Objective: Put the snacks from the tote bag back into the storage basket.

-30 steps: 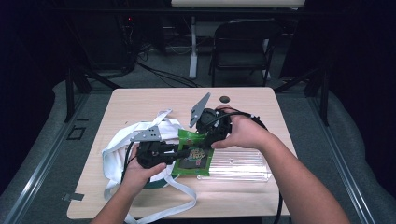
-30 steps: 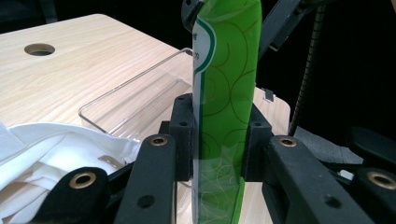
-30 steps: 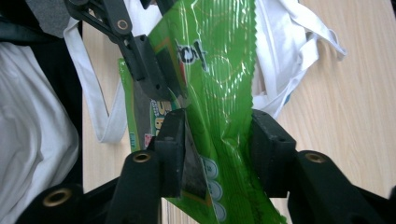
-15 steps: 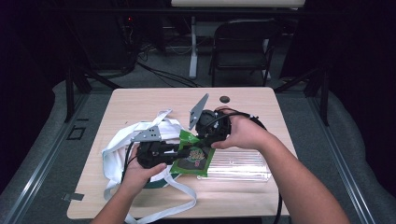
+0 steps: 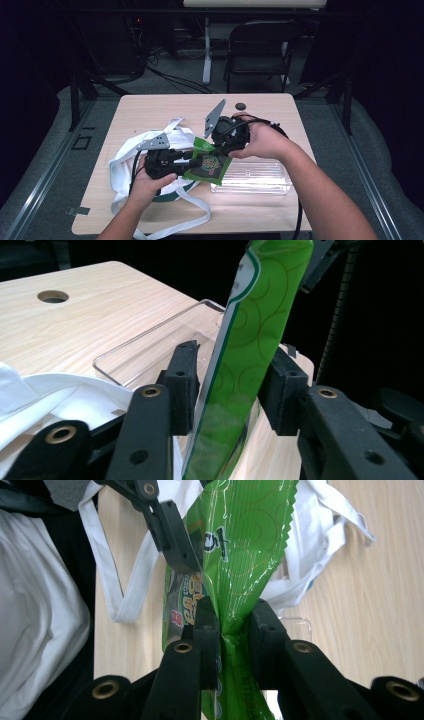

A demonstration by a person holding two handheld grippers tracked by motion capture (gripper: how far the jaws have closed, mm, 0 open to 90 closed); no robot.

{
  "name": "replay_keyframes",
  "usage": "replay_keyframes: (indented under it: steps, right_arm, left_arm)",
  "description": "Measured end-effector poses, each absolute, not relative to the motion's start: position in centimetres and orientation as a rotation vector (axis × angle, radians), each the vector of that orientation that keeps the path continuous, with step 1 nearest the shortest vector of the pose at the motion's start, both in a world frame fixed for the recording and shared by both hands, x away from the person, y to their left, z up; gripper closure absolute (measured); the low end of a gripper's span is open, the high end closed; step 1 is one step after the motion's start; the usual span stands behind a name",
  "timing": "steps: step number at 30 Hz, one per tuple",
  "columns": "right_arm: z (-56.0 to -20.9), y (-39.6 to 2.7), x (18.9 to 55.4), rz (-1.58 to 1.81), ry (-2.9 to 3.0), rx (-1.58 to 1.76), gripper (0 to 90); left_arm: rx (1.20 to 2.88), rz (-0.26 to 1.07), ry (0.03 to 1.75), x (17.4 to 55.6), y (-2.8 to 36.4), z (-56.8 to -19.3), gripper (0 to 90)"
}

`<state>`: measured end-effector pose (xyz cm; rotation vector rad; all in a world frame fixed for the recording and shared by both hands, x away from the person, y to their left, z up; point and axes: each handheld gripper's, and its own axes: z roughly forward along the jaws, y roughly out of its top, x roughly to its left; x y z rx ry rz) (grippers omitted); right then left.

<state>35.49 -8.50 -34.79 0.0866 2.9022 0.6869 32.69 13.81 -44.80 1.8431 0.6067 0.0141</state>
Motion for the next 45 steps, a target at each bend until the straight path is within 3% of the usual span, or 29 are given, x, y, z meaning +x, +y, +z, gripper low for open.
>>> replay_keyframes:
  steps: [22, 45]
  right_arm:
    - [-34.0, -11.8, 36.5, 0.622, 2.829, 0.187, 76.9]
    - [-34.9, -12.4, 38.2, 0.51, 2.802, 0.205, 76.9]
  left_arm:
    - [1.808, 0.052, 0.715, 33.5, 16.4, -45.2, 59.7]
    - [1.799, 0.103, 0.827, 33.9, 18.8, -46.1, 58.1]
